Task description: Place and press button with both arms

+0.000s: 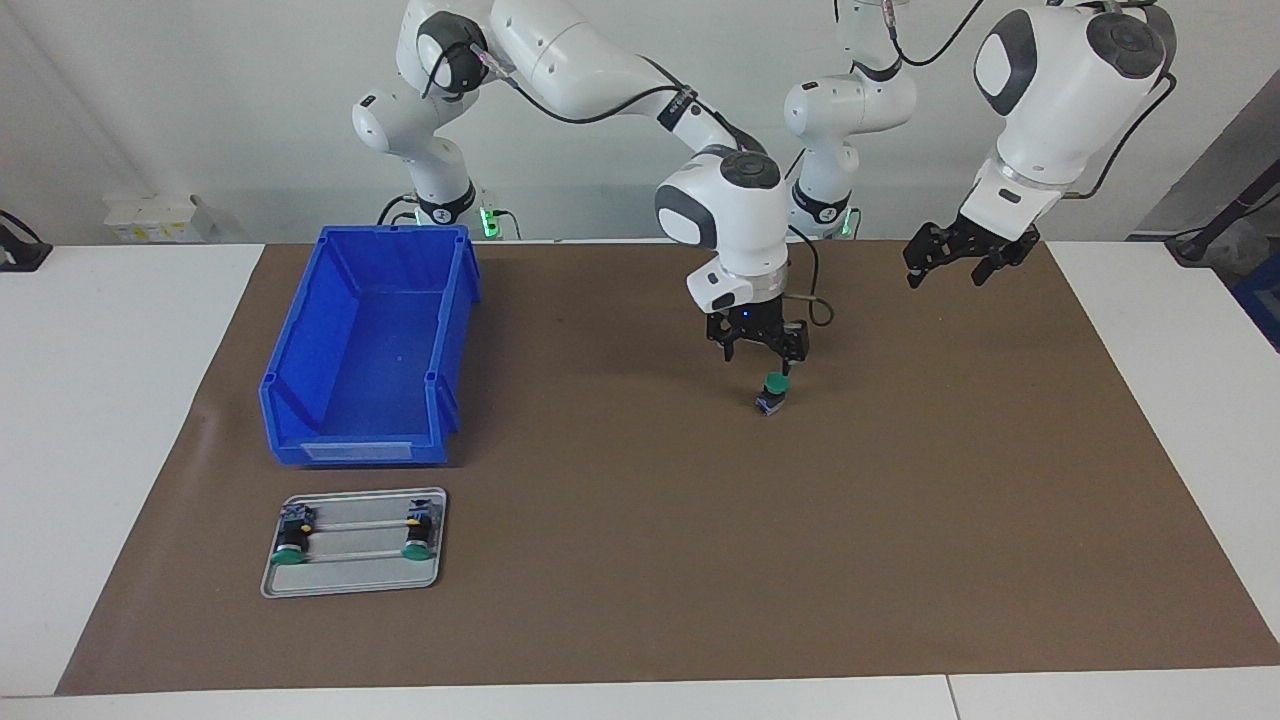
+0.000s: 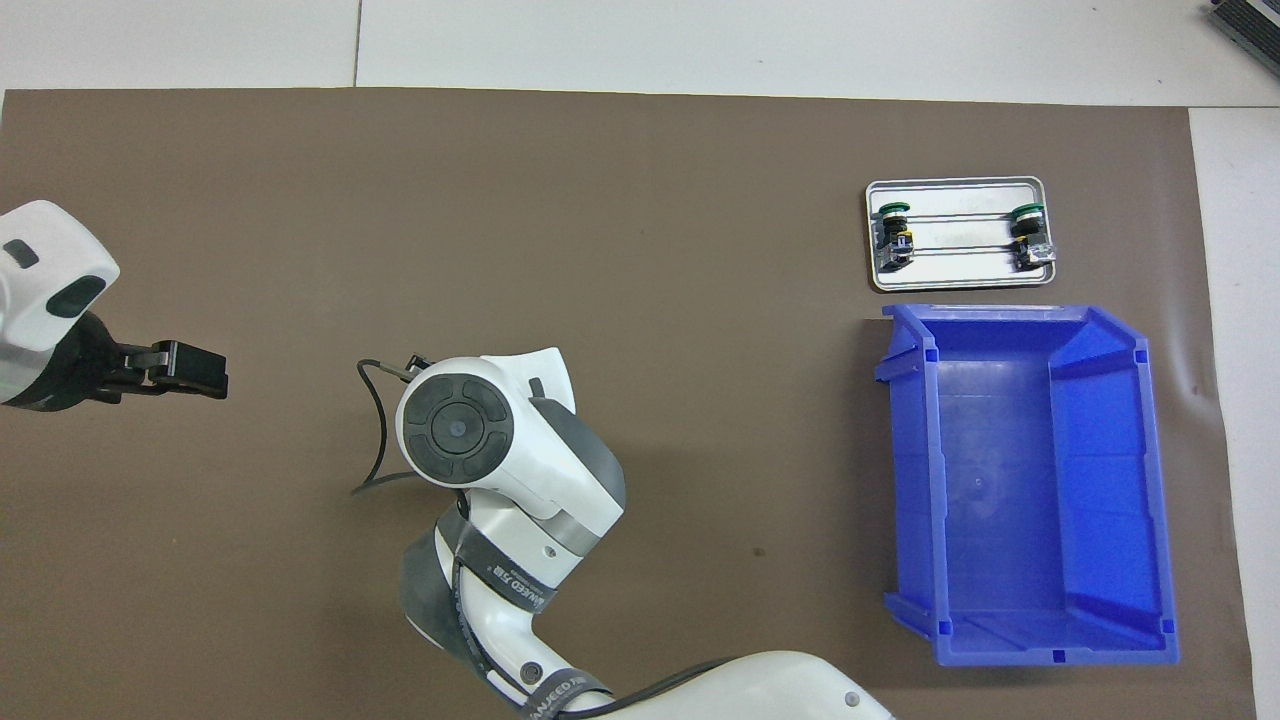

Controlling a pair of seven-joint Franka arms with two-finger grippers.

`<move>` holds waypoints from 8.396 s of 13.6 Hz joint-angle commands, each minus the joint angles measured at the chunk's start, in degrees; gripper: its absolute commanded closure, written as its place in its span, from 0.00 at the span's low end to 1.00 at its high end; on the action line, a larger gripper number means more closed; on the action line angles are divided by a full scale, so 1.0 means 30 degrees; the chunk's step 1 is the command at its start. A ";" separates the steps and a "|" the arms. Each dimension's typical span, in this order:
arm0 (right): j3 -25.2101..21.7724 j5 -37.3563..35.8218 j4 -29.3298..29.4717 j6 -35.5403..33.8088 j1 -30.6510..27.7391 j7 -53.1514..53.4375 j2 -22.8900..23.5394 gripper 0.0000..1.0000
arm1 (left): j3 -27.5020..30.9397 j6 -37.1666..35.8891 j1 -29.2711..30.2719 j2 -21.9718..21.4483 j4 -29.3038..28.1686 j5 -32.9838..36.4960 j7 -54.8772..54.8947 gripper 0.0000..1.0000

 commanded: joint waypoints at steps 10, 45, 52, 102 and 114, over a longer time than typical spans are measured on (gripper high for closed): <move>-0.0078 0.0205 0.0094 0.1311 0.0236 0.0808 0.0910 0.16 | 0.0045 0.0168 0.0279 -0.0590 -0.0538 0.0434 0.0145 0.01; -0.0136 0.6269 -1.5722 -0.4202 -1.8280 -3.5486 -1.3300 1.00 | -0.0336 0.0285 0.0162 -0.0531 -0.0304 0.0258 0.0116 0.01; -0.0166 0.6153 -1.8448 -0.0714 -1.7138 -3.5433 -1.3182 1.00 | -0.0336 0.0285 0.0162 -0.0531 -0.0304 0.0258 0.0116 0.01; -0.0810 -0.1055 -0.4211 -1.5533 -1.5496 -2.3187 -1.3445 0.00 | -0.0336 0.0285 0.0162 -0.0531 -0.0304 0.0258 0.0116 0.01; -0.0840 -0.1726 -0.5063 -1.5183 -1.5320 -2.3949 -1.3856 0.00 | -0.0336 0.0285 0.0162 -0.0531 -0.0304 0.0258 0.0116 0.01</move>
